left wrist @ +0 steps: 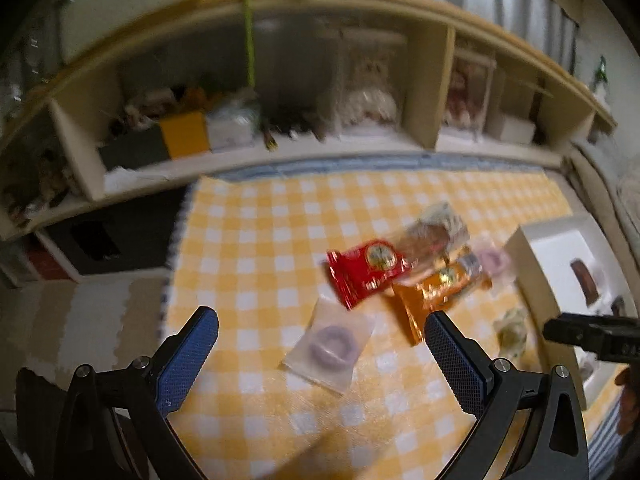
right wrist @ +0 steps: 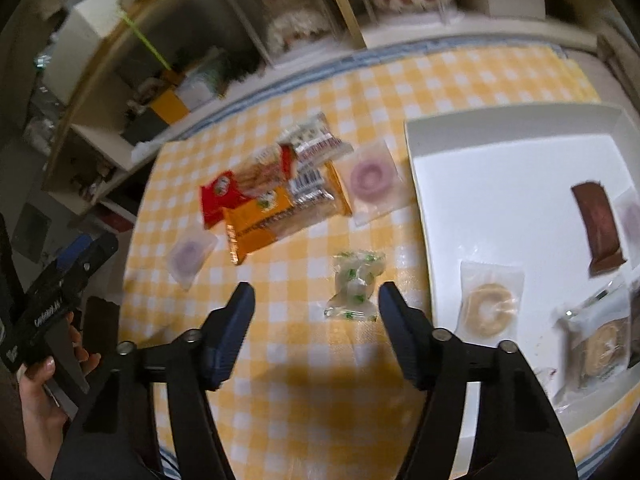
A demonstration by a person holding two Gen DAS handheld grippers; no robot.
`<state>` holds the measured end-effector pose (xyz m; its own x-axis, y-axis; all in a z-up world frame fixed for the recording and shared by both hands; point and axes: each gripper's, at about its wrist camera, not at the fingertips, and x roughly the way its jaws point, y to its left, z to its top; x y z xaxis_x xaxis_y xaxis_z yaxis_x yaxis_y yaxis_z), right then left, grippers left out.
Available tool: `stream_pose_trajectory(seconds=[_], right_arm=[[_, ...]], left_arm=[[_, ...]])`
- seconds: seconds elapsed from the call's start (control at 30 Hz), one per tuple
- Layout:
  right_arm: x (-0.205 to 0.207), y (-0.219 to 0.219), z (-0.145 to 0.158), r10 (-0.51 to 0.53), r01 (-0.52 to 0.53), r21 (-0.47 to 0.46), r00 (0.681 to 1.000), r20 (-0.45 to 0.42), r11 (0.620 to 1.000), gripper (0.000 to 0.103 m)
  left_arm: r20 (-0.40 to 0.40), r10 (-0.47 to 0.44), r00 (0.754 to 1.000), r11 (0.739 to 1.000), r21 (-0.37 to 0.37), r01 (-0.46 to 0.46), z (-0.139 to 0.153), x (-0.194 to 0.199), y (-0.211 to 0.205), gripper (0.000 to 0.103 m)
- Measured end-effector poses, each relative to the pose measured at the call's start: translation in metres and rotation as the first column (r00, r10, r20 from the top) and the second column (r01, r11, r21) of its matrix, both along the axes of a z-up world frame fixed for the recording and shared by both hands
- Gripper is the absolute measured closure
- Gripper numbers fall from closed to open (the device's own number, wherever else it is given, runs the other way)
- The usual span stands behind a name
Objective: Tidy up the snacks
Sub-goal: 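Grasp the small purple-ring packet with the left tool while the right tool grasps the green-dotted candy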
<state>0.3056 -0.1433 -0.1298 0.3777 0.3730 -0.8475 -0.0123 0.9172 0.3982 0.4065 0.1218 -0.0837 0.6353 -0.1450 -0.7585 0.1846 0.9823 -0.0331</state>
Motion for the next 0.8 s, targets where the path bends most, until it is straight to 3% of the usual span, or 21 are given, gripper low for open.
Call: stream_pose_trajectory(seconds=[0.13, 0.37, 0.6, 0.67, 0.73, 0.8], right_arm=[[0.01, 0.003, -0.02, -0.026, 0.026, -0.007, 0.998, -0.061, 1.0, 0.051], [0.02, 0.012, -0.041, -0.062, 0.057, -0.043, 0.99, -0.129, 0.997, 0.061], [0.025, 0.025, -0.045, -0.02, 0.002, -0.166, 0.994, -0.106, 0.986, 0.066], [0.025, 0.028, -0.047, -0.003, -0.018, -0.2, 0.995, -0.104, 0.98, 0.073], [0.025, 0.028, -0.048, 0.008, -0.031, -0.215, 0.995, -0.103, 0.976, 0.08], [0.024, 0.028, -0.049, 0.023, -0.045, -0.213, 0.995, -0.101, 0.976, 0.083]], left_arm=[[-0.064, -0.06, 0.996, 0.998, 0.013, 0.061, -0.021, 0.024, -0.003, 0.0], [-0.143, -0.083, 0.986, 0.993, 0.073, 0.094, -0.052, 0.059, -0.014, 0.0], [-0.225, -0.142, 0.964, 0.965, 0.185, 0.186, -0.079, 0.071, -0.04, 0.0], [-0.242, -0.137, 0.961, 0.962, 0.2, 0.187, -0.084, 0.072, -0.041, 0.007], [-0.27, -0.131, 0.954, 0.961, 0.201, 0.188, -0.091, 0.075, -0.041, 0.031], [-0.289, -0.123, 0.949, 0.965, 0.189, 0.182, -0.096, 0.075, -0.04, 0.036]])
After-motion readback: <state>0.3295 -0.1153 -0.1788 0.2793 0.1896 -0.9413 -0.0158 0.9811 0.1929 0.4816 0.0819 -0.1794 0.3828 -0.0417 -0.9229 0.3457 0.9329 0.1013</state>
